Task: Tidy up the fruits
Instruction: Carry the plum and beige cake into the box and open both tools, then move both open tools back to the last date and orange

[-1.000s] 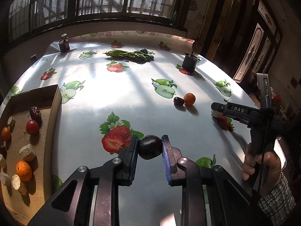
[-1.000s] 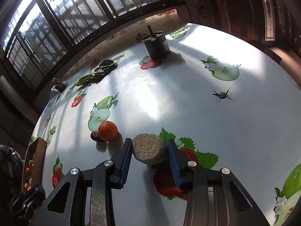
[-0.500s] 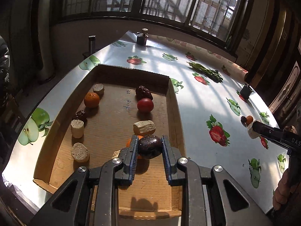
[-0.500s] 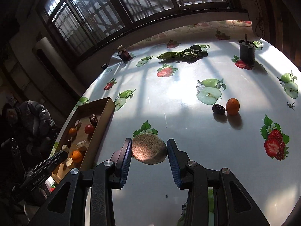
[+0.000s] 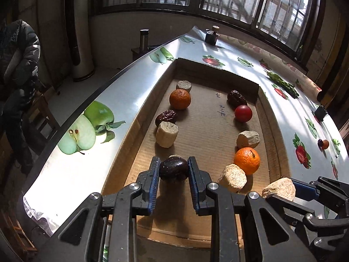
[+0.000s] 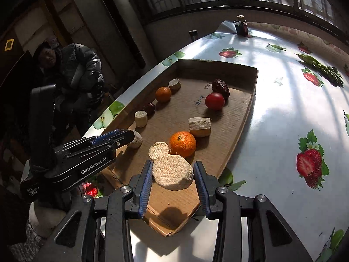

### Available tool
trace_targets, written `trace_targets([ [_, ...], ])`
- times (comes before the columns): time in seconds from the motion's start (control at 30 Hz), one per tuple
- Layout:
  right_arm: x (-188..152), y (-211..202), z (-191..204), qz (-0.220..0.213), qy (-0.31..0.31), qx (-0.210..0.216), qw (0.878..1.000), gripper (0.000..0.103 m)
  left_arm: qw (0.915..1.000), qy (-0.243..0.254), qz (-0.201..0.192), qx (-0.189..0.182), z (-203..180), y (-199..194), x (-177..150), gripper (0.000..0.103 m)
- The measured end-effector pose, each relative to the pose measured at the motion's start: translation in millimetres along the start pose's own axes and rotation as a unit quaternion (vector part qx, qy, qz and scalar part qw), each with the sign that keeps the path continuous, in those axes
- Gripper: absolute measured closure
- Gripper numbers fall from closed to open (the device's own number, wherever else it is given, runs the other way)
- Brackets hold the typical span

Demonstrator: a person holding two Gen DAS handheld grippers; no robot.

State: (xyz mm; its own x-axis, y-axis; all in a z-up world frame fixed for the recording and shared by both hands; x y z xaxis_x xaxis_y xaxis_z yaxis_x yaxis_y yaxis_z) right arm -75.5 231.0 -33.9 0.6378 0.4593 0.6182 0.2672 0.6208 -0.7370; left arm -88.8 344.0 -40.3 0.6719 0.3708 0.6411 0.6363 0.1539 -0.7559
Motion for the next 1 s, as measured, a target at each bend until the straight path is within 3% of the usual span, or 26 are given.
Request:
trace_targets([
  [0.1, -4.8, 12.2, 8.0, 0.011, -0.017, -0.011, 1.0, 0.062, 1.0, 0.004, 0.0, 0.003, -3.9, 3.0, 0.2, 0.077],
  [0.3, -2.9, 17.8, 6.7, 0.005, -0.026, -0.027, 0.999, 0.06, 0.9999, 0.003, -0.005, 0.013, -3.5, -3.0, 1.7, 0.065],
  [0.43, 2.1, 7.8, 5.9, -0.015, -0.022, -0.028, 0.999, 0.038, 0.9994, 0.004, -0.022, 0.026, -1.5, -14.4, 7.7, 0.052],
  [0.67, 2.6, -10.4, -4.2, -0.03, -0.002, -0.032, 0.999, 0.038, 0.9973, 0.025, -0.044, 0.054, -8.9, -29.0, 13.5, 0.042],
  [1.0, -7.3, -45.3, -39.1, -0.051, 0.038, -0.048, 0.997, 0.034, 0.9944, 0.063, -0.055, 0.065, -37.9, -41.2, 15.9, 0.034],
])
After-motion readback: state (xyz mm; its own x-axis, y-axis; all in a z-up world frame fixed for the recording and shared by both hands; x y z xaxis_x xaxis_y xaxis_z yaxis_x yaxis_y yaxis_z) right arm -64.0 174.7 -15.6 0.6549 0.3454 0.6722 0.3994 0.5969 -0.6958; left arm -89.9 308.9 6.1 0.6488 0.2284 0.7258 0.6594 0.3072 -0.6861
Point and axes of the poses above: each gripper's, at about its wrist camera, not at the fingertips, and y roughly the way its jaws point, z to its left, x to its top, the point moved 10 cm from there along y, roughly the way its jaws point, and after that the axes turned 1 degree about -z, right-handed, at the moved point
